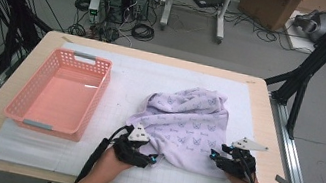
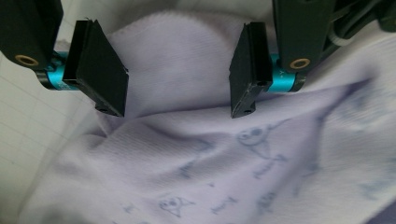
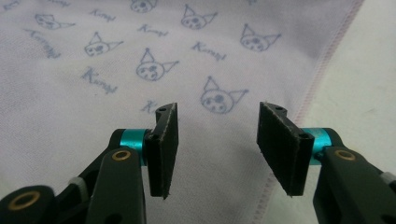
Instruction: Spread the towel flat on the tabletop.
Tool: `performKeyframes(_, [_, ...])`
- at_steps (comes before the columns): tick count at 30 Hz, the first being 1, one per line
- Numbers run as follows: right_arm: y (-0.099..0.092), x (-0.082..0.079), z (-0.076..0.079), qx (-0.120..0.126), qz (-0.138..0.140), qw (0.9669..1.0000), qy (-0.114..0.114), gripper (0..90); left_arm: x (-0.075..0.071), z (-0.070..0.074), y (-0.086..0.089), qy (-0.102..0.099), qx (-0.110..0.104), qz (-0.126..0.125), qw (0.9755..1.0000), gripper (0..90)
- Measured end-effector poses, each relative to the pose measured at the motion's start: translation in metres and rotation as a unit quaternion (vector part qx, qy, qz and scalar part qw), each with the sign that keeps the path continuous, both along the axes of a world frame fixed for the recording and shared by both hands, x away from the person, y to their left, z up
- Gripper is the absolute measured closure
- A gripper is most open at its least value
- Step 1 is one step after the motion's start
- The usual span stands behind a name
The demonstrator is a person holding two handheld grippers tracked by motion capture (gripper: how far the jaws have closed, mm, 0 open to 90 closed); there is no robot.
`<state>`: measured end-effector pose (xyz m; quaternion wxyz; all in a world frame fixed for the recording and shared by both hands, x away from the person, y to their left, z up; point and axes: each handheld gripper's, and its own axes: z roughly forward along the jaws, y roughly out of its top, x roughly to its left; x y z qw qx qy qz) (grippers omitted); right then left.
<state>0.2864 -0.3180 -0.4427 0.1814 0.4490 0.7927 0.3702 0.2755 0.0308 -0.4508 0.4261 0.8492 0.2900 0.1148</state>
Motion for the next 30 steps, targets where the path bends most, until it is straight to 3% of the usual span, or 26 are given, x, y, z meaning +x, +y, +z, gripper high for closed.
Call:
performKeyframes(1, [0.001, 0.001, -0.001, -0.002, 0.001, 1.0, 0.004, 47.4, -0.001, 0.0, -0.001, -0.014, 0.013, -0.001, 0.9998, 43.3])
performKeyframes(2, [0.002, 0.001, -0.003, -0.004, 0.002, 1.0, 0.008, 47.0, -0.001, 0.001, 0.001, -0.013, 0.012, -0.003, 0.9998, 51.1])
performKeyframes(4, [0.004, 0.002, -0.005, -0.009, 0.004, 0.9999, 0.002, 46.9, 0.001, 0.004, 0.009, -0.006, 0.013, -0.005, 0.9999, 80.5])
performKeyframes(7, [0.006, 0.003, -0.004, -0.02, 0.004, 0.9998, 0.0, 57.0, 0.003, 0.006, 0.025, -0.004, 0.011, 0.014, 0.9998, 85.8])
performKeyframes(8, [0.007, 0.004, -0.003, -0.023, 0.006, 0.9997, 0.0, 71.2, 0.004, 0.007, 0.032, -0.006, 0.011, 0.022, 0.9997, 86.2])
performKeyframes(9, [0.007, 0.005, -0.001, -0.031, 0.006, 0.9995, 0.001, 83.2, 0.005, 0.008, 0.039, -0.007, 0.009, 0.034, 0.9994, 86.4])
performKeyframes(10, [0.009, 0.006, 0.0, -0.046, 0.005, 0.9989, -0.002, 85.3, 0.006, 0.009, 0.045, -0.006, 0.006, 0.044, 0.999, 86.4])
performKeyframes(13, [0.013, 0.013, 0.002, -0.064, -0.007, 0.9977, -0.02, 87.6, 0.009, 0.012, 0.062, -0.016, 0.015, 0.067, 0.9975, 86.4])
performKeyframes(16, [0.01, 0.021, 0.004, -0.06, -0.046, 0.9963, -0.04, 87.9, 0.013, 0.015, 0.071, -0.028, 0.016, 0.085, 0.9959, 86.4])
performKeyframes(18, [0.009, 0.025, 0.005, -0.071, -0.077, 0.9928, -0.059, 87.7, 0.015, 0.016, 0.073, -0.041, 0.025, 0.1, 0.9938, 87.8])
performKeyframes(20, [0.005, 0.026, 0.004, -0.053, -0.097, 0.992, -0.061, 83.4, 0.015, 0.015, 0.075, -0.031, 0.004, 0.108, 0.9937, 79.4])
performKeyframes(21, [0.002, 0.026, 0.004, -0.031, -0.101, 0.9929, -0.055, 74.3, 0.013, 0.014, 0.075, -0.03, -0.002, 0.104, 0.9941, 73.9])
performKeyframes(24, [-0.003, 0.019, 0.006, -0.01, -0.093, 0.9937, -0.061, 64.8, 0.008, 0.012, 0.073, -0.025, -0.017, 0.097, 0.9948, 60.8])
performKeyframes(27, [-0.01, 0.011, 0.009, 0.002, -0.087, 0.9941, -0.064, 61.5, 0.003, 0.009, 0.076, -0.023, -0.034, 0.108, 0.9934, 46.7])
performKeyframes(30, [-0.019, 0.003, 0.011, 0.012, -0.089, 0.9937, -0.067, 59.5, -0.002, 0.005, 0.083, -0.023, -0.041, 0.108, 0.993, 46.2])
